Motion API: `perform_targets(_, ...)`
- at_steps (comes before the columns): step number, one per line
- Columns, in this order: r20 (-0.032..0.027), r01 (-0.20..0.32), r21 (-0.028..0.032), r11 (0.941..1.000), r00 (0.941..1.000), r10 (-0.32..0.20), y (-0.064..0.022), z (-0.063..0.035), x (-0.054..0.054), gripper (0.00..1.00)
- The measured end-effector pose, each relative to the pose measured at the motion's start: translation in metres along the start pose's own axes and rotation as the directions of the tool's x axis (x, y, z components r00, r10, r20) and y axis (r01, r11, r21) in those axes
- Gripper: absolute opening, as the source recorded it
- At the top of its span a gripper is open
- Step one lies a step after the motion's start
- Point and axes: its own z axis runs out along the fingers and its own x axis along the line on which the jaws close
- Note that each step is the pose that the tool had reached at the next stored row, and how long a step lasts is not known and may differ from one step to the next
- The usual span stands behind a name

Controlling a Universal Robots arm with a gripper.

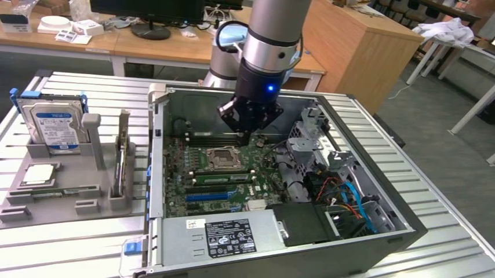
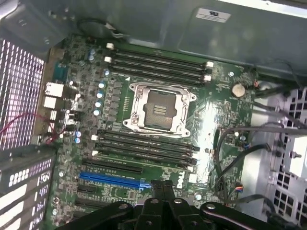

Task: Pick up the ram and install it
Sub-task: 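Press down the ram until it locks into place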

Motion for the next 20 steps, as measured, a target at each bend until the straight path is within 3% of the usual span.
perform_targets(7,0.0022,-0.075,0.0017,0.9972,0.9972,0.075,0.0004,0.0004,0.0025,0.11)
perform_targets(14,0.0023,-0.076,0.0017,0.9971,0.9971,0.076,0.0004,0.0004,0.0025,0.11)
perform_targets(15,0.0013,-0.076,0.0018,0.9971,0.9971,0.076,0.0003,0.0004,0.0025,0.11)
perform_targets(19,-0.0165,-0.076,0.0005,0.9971,0.997,0.076,0.0003,0.0004,0.0025,0.11)
perform_targets(20,-0.0176,-0.076,0.0005,0.9971,0.9969,0.076,0.0003,0.0003,0.0025,0.11)
